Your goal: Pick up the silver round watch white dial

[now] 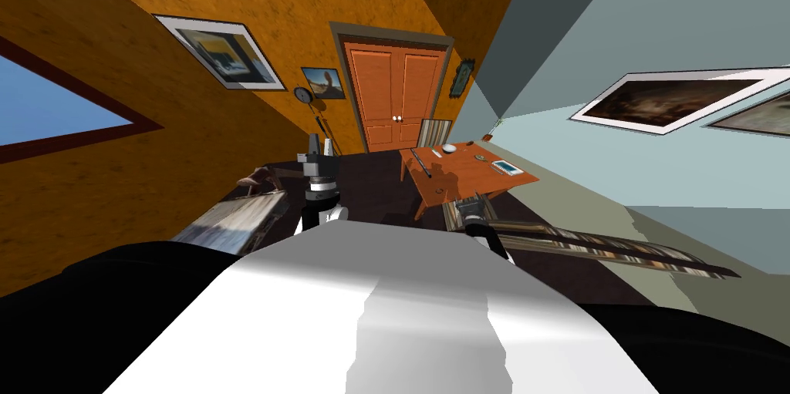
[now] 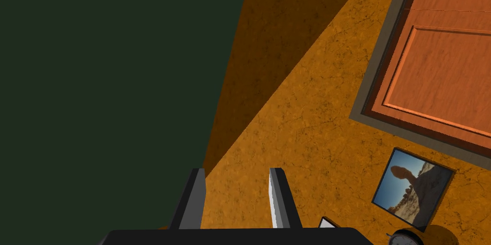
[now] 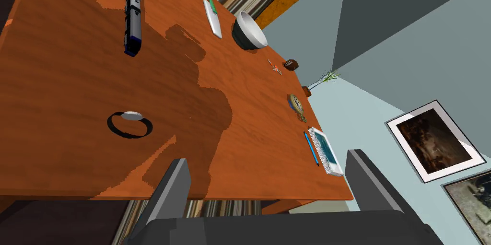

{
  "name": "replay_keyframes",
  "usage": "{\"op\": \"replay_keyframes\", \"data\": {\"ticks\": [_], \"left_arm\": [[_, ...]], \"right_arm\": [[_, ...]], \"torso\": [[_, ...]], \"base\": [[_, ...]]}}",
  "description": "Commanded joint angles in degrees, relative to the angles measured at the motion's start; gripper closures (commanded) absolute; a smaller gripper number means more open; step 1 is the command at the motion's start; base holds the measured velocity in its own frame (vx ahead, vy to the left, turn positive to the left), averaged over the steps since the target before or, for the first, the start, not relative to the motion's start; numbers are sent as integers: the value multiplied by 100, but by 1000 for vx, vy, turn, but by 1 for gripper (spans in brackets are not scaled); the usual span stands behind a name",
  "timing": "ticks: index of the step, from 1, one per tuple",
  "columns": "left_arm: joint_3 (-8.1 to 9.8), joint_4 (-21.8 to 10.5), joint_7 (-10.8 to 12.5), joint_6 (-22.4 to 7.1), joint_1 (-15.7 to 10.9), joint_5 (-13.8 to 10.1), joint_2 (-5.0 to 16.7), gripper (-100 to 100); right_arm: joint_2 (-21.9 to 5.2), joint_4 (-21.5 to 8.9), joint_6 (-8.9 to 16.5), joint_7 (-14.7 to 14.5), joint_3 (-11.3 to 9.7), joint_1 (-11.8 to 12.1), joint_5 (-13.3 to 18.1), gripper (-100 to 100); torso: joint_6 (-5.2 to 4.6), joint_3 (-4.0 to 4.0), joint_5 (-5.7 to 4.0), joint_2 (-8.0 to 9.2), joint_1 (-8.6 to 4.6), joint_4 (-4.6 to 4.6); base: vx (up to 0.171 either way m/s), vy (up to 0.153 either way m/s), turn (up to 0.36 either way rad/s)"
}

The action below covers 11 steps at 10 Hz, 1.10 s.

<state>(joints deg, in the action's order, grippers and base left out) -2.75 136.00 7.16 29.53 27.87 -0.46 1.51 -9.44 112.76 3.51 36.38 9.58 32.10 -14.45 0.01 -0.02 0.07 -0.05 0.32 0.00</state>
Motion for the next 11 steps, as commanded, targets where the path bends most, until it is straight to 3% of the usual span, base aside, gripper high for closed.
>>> {"op": "replay_keyframes", "data": {"ticks": [1, 2, 3, 6, 7, 8, 9, 10, 11], "left_arm": [[0, 0, 0, 0, 0, 0, 0, 0], [0, 0, 0, 0, 0, 0, 0, 0], [0, 0, 0, 0, 0, 0, 0, 0], [0, 0, 0, 0, 0, 0, 0, 0], [0, 0, 0, 0, 0, 0, 0, 0], [0, 0, 0, 0, 0, 0, 0, 0], [0, 0, 0, 0, 1, 0, 0, 0], [0, 0, 0, 0, 0, 0, 0, 0], [0, 0, 0, 0, 1, 0, 0, 0]], "right_arm": [[-11, -62, 145, 245, 61, 46, -110, -100], [-40, -236, 392, 430, 192, 80, -334, -100], [-40, -236, 398, 554, 192, 80, -334, -100], [-114, -604, 887, 1046, 449, 152, -799, -100], [-114, -604, 900, 1179, 449, 152, -799, -100], [-159, -796, 1145, 1354, 574, 189, -1038, -100], [-159, -796, 1145, 1492, 574, 189, -1038, -100], [-212, -990, 1383, 1682, 697, 228, -1280, -100], [-212, -990, 1383, 1803, 697, 228, -1280, -100]], "torso": [[0, 0, 0, 0, 0, 0], [0, 0, 0, -1, -3, 0], [0, -2, 0, -3, -3, -1], [1, -4, 0, -6, -8, -1], [0, -4, -1, -7, -5, -2], [1, -6, -1, -11, -9, -2], [0, -11, -1, -19, -8, -4], [1, -10, -1, -18, -9, -4], [1, -12, -1, -21, -9, -4]], "base": [[10, 79, -18], [18, 80, -21], [17, 65, -18], [26, 75, -15], [38, 65, -18], [65, 69, -12], [52, 64, -13], [61, 67, -17], [51, 62, -7]]}}
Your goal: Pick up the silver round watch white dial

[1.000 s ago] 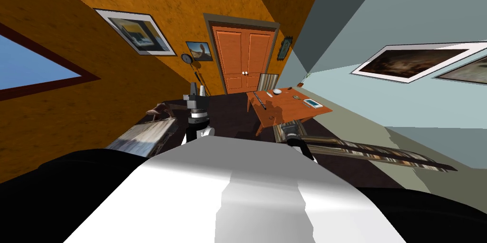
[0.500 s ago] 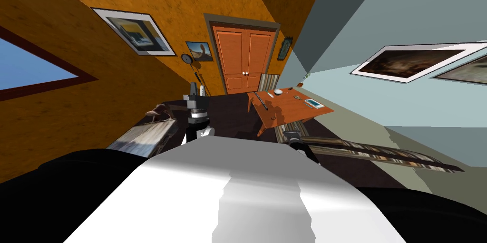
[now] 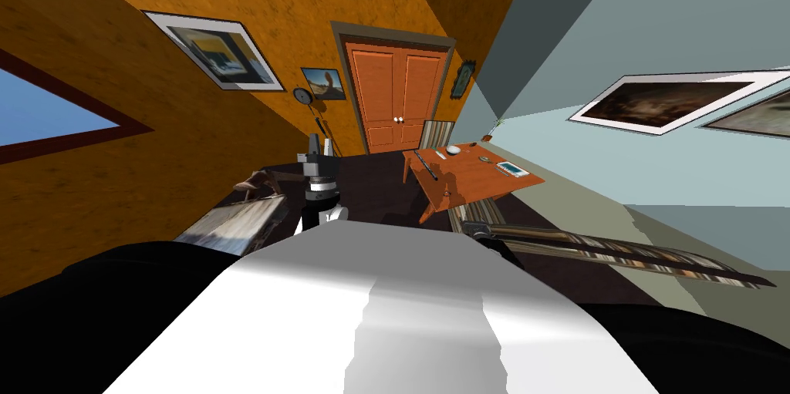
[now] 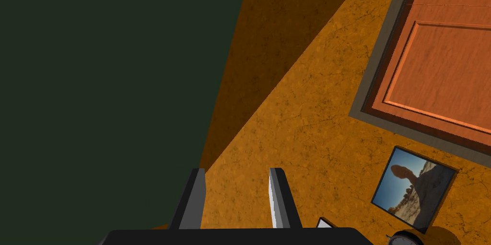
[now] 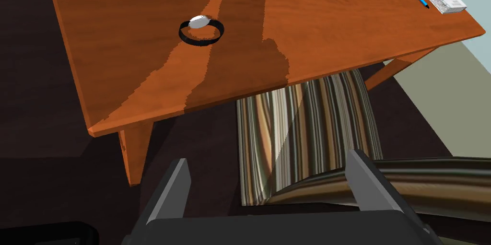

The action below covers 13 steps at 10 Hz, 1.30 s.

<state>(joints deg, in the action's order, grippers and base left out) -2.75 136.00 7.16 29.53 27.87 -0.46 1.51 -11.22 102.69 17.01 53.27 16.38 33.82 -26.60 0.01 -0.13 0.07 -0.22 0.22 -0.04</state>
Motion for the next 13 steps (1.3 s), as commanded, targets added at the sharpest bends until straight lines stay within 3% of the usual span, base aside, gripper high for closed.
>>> {"op": "replay_keyframes", "data": {"ticks": [1, 2, 3, 4, 5, 6, 7, 8, 9, 10, 13], "left_arm": [[0, 0, 0, 0, 0, 0, 0, 0], [0, 0, 0, 0, 0, 0, 0, 0], [0, 0, 0, 0, 0, 0, 0, 0], [0, 0, 0, 0, 0, 0, 0, 0], [0, 0, 0, 0, 0, 0, 0, 0], [0, 0, 0, 0, 0, 0, 0, 0], [0, 0, 0, 0, 0, 0, 0, 0], [0, 0, 0, 0, 1, 0, 0, 0], [0, 0, 0, 0, 0, 0, 0, 0], [0, 0, 0, 0, 1, 0, 0, 0], [0, 0, 0, 0, 1, 0, 0, 0]], "right_arm": [[-95, -179, 264, 286, 138, 96, -286, -100], [-95, -179, 264, 421, 138, 96, -310, -100], [-162, -375, 485, 599, 256, 136, -555, -100], [-162, -375, 485, 723, 256, 136, -556, -100], [-236, -571, 697, 908, 370, 176, -803, -100], [-236, -571, 697, 1018, 370, 176, -803, -100], [-317, -765, 897, 1213, 480, 217, -1006, -100], [-317, -765, 897, 1304, 480, 217, -1048, -100], [-402, -959, 1085, 1504, 584, 258, -1289, -100], [-402, -959, 1085, 1582, 584, 258, -1291, -100], [-583, -1339, 1425, 2060, 776, 343, -1765, -100]], "torso": [[0, 0, 0, 0, 0, 0], [0, -4, 0, -8, 1, -1], [1, -4, 0, -7, -2, -1], [0, -7, 0, -13, 2, -2], [1, -6, 0, -9, -2, -2], [0, -8, -1, -15, -4, -2], [2, -6, -1, -10, -5, -2], [1, -10, 0, -18, 1, -3], [1, -9, 0, -16, -4, -3], [1, -13, -1, -23, -1, -4], [2, -13, -1, -23, -10, -5]], "base": [[79, 68, -13], [70, 61, -12], [94, 72, -7], [74, 58, -14], [94, 54, -6], [72, 53, -8], [104, 73, -4], [94, 55, -10], [120, 65, -2], [102, 48, -10], [120, 44, -1]]}}
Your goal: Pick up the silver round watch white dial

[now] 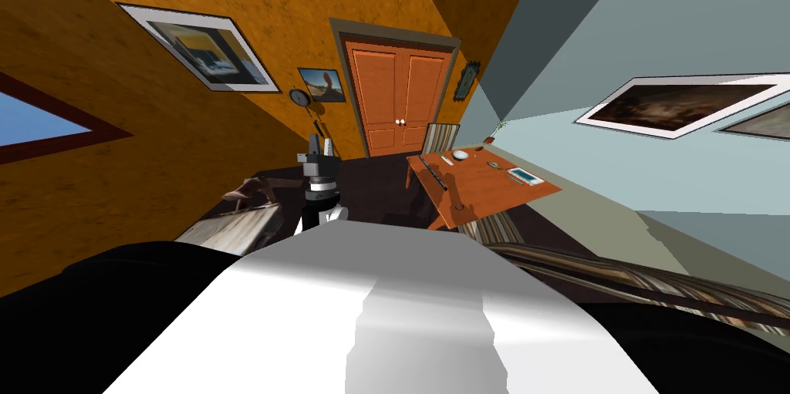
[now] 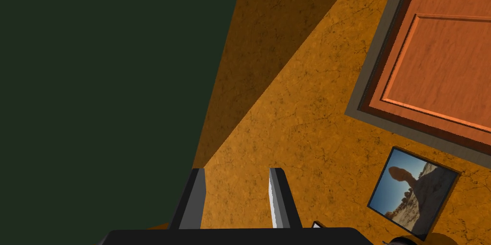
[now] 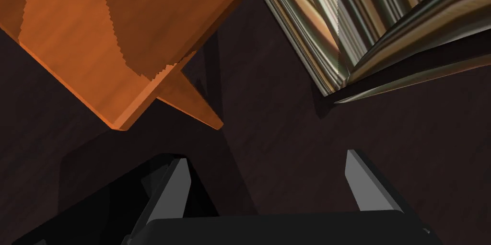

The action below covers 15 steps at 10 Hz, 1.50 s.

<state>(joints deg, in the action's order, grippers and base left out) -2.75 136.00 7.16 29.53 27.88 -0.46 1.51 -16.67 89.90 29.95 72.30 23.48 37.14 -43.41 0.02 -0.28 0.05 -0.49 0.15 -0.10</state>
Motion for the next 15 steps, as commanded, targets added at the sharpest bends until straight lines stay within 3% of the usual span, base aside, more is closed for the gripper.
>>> {"op": "replay_keyframes", "data": {"ticks": [1, 5, 10, 15], "left_arm": [[0, 0, 0, 0, 0, 0, 0, 0], [0, 0, 0, 0, 0, 0, 0, 0], [0, 1, 0, 0, 0, 0, 0, 0], [1, 1, 0, 1, 1, 0, 1, 0]], "right_arm": [[-37, -60, 132, 201, 66, 10, -83, -100], [-325, -589, 546, 838, 300, 130, -692, -100], [-616, -1092, 848, 1446, 459, 234, -1321, -100], [-1033, -1751, 1130, 2081, 564, 365, -2040, -100]], "torso": [[0, 0, 0, 0, 0, 0], [1, -5, -1, -9, -7, -2], [3, -17, -1, -27, -11, -7], [4, -38, -2, -64, -14, -15]], "base": [[109, 45, -7], [156, 40, 2], [189, 39, 9], [287, 14, 27]]}}
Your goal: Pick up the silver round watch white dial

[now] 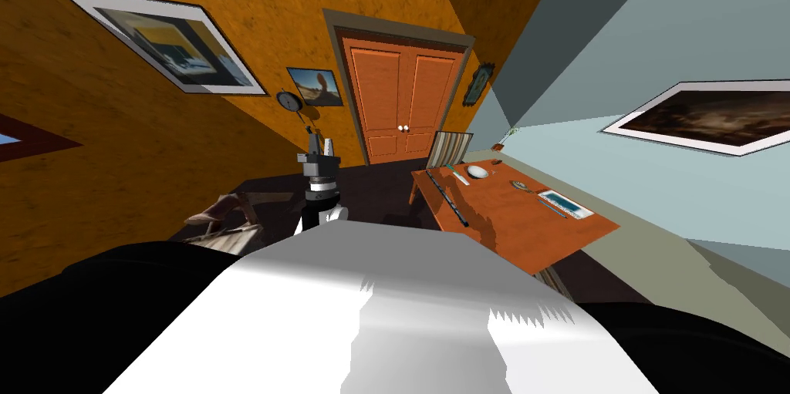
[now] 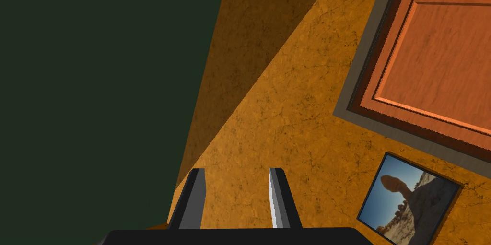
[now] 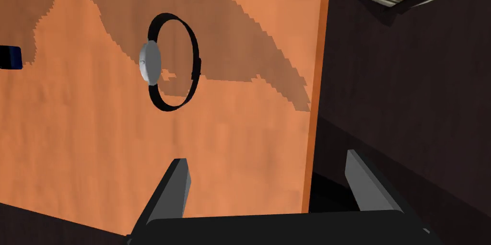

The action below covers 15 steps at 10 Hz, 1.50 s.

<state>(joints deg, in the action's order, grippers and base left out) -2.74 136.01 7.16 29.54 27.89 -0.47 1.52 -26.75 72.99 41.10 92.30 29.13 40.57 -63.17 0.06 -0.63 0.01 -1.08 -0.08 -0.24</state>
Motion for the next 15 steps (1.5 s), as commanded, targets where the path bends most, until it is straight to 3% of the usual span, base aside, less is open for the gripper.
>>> {"op": "replay_keyframes", "data": {"ticks": [1, 4, 5, 6, 7, 12, 13, 14, 15], "left_arm": [[0, 0, 0, 0, 0, 0, 0, 0], [0, 0, 0, 0, -1, 0, 0, 0], [0, 0, 0, 0, -1, 0, 0, 0], [0, 0, 0, 0, -2, 0, 0, 0], [0, -1, 0, -1, -2, 0, 0, 0], [-1, -2, 0, -1, -5, 0, -1, 0], [-1, -2, 0, -1, -5, 0, -1, 0], [0, -1, 0, -1, -3, 0, -1, 0], [0, -1, 0, -1, -3, 0, 0, 0]], "right_arm": [[-89, -157, 44, 165, 5, 40, -168, -100], [-257, -391, 98, 361, 3, 73, -425, -100], [-221, -325, 92, 319, 8, 74, -364, -100], [-227, -333, 95, 335, 7, 72, -373, 0], [-221, -511, 52, 381, 25, -74, -316, -100], [-195, -1229, -120, 569, 97, -652, -91, -100], [-199, -1149, -99, 521, 85, -582, -130, -100], [-198, -1166, -107, 531, 86, -596, -124, 100], [-199, -1169, -106, 530, 87, -587, -123, 100]], "torso": [[0, 0, 0, 0, 0, 0], [-1, 12, 0, 23, 1, 4], [0, 12, 0, 21, 3, 5], [-3, 30, 1, 56, 6, 10], [-4, 49, 1, 88, 8, 18], [-4, 90, 1, 156, 8, 34], [-3, 88, 1, 153, 11, 34], [-8, 79, 1, 137, 9, 30], [-2, 71, 1, 122, 8, 30]], "base": [[307, -35, 28], [229, -11, 31], [107, -4, 12], [19, -1, 2], [-36, 3, 133], [-113, 6, 159], [-50, 7, 34], [-10, 0, -15], [-5, -1, -22]]}}
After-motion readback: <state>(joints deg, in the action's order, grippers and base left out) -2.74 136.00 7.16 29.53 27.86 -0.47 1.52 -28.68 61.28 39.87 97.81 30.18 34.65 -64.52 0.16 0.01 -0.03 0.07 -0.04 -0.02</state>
